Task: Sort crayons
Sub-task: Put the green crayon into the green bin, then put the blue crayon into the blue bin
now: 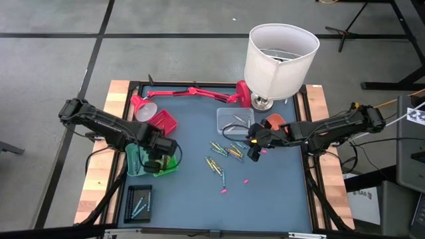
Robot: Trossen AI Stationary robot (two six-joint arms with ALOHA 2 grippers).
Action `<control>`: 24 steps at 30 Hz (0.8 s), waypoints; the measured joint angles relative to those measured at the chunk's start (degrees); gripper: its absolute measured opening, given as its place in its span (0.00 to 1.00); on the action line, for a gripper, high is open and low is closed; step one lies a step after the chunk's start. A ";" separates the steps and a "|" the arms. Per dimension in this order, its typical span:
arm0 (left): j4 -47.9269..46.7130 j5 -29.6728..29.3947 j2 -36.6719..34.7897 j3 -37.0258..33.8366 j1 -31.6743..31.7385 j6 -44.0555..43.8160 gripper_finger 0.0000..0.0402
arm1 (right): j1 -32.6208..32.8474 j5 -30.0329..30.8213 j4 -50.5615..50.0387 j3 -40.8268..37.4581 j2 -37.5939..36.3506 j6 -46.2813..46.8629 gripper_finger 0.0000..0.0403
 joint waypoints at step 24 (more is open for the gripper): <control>1.34 -6.29 0.00 0.04 -0.74 -3.24 0.25 | 3.98 -8.41 11.11 0.04 17.67 0.18 0.30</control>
